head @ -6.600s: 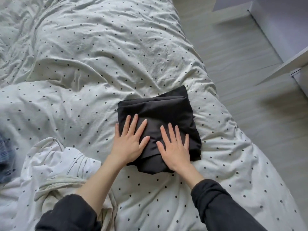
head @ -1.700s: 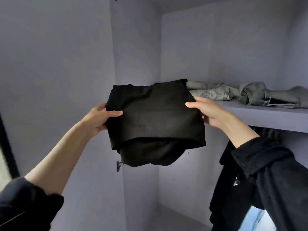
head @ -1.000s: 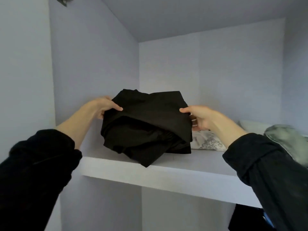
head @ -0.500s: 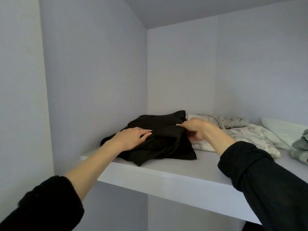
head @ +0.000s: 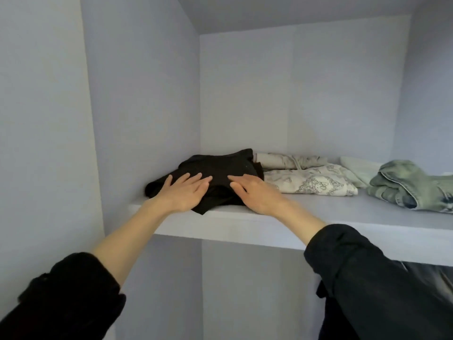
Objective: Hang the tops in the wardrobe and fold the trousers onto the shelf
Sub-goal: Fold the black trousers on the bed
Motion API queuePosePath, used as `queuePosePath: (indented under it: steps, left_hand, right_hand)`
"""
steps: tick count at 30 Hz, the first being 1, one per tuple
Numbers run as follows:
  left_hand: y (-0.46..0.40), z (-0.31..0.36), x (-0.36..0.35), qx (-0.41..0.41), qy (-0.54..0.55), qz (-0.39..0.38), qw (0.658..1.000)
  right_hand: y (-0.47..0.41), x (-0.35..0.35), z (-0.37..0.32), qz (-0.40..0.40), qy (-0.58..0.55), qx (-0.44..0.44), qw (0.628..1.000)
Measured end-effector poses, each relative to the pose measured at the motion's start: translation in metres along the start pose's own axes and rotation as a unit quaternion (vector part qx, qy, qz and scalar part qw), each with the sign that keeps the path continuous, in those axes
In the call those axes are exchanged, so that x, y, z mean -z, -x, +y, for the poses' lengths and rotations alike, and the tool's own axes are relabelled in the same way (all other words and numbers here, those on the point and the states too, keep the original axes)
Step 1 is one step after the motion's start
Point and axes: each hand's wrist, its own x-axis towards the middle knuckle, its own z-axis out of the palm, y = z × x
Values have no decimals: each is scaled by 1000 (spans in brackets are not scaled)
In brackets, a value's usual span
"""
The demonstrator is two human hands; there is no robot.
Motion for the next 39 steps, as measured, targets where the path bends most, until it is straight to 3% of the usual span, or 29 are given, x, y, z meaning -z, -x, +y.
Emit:
queuePosePath:
  steps: [4, 8, 13, 18, 21, 25, 29, 33, 39]
  left_hand:
    - [32, 6, 4, -10, -6, 12, 1000]
    - [81, 32, 1, -95, 133, 68, 984]
    - [170, 109, -40, -155, 414, 73, 894]
    - [258, 199, -99, -225, 488, -54, 842]
    - [321, 257, -127, -278, 491, -141, 813]
    - [432, 350, -176, -340, 482, -253, 767]
    - [554, 449, -217, -419, 452, -375, 693]
    - [629, 534, -243, -468, 413, -443, 643]
    - [691, 670, -278, -474, 417, -485, 605]
  right_hand:
    - [41, 5, -14, -49, 15, -60, 997]
    - [105, 16, -31, -35, 15, -91, 995]
    - [243, 33, -32, -40, -1, -199, 979]
    - [402, 49, -18, -25, -96, -335, 937]
    - [508, 50, -13, -4, -134, -402, 906]
    - [667, 50, -18, -7, -204, -510, 836]
    - [830, 67, -34, 24, -232, -608, 759]
    - [942, 94, -33, 92, -200, -688, 692]
    - [1067, 131, -22, 181, -194, -751, 605]
